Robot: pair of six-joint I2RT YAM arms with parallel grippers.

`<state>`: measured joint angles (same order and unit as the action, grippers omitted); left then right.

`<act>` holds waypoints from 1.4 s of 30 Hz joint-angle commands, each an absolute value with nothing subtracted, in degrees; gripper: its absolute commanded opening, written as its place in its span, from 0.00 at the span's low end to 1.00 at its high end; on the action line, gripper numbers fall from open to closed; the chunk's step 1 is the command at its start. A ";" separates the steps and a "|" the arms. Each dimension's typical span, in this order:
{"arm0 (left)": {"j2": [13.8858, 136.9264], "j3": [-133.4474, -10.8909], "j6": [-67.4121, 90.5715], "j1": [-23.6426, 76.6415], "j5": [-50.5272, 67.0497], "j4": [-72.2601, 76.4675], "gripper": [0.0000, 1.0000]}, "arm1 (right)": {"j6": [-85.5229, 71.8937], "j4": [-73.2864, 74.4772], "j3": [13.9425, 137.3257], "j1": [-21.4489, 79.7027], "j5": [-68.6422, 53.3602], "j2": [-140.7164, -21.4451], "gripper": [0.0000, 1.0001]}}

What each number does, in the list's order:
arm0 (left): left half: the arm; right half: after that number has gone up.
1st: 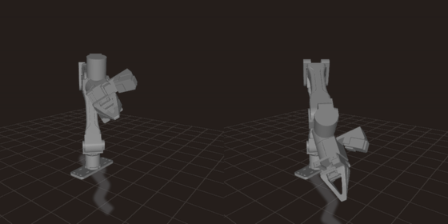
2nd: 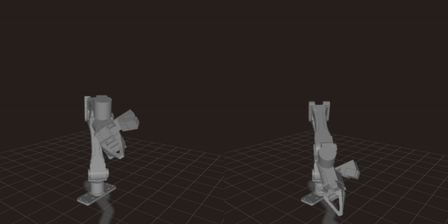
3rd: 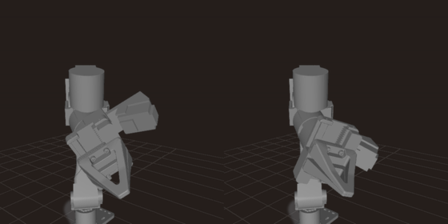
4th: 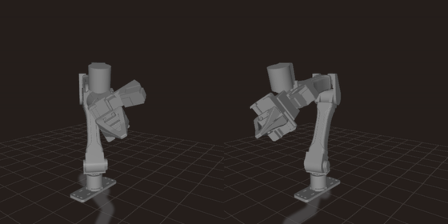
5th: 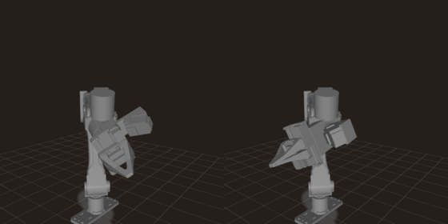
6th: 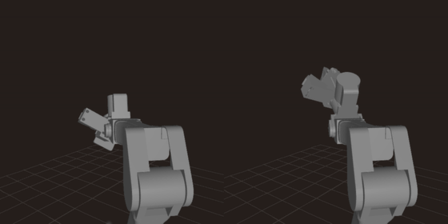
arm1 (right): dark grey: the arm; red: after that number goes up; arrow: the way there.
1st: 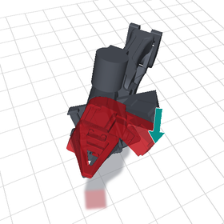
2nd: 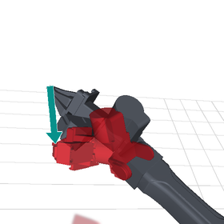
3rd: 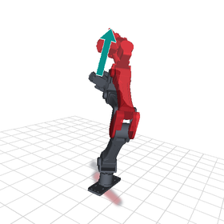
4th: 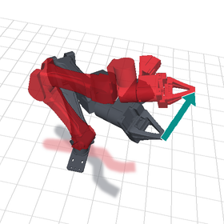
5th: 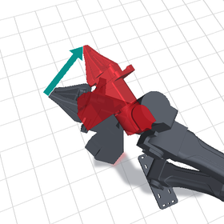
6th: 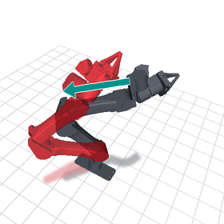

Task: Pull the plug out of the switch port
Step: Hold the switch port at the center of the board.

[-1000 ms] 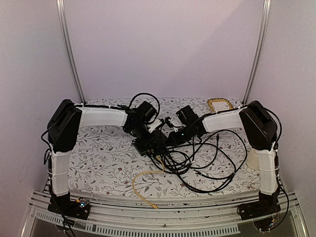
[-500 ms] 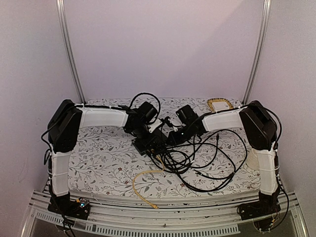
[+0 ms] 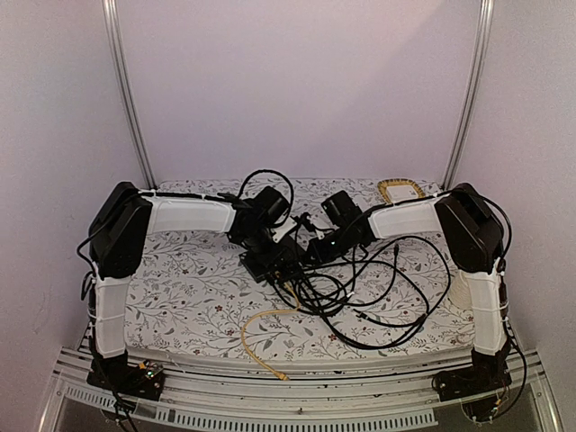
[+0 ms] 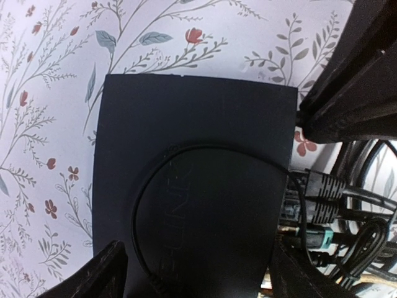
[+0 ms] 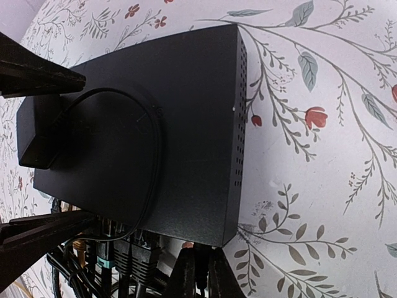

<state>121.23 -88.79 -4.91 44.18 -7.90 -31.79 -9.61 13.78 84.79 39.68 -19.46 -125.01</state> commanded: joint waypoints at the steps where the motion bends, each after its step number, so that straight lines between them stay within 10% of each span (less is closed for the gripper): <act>1: 124.49 -88.94 -6.83 44.82 -10.52 -32.88 0.80 | -8.85 15.21 86.52 39.91 -21.16 -127.33 0.03; 42: 129.35 -93.15 -0.98 43.41 -15.22 -33.34 0.66 | -8.96 16.10 85.50 39.91 -24.31 -129.42 0.01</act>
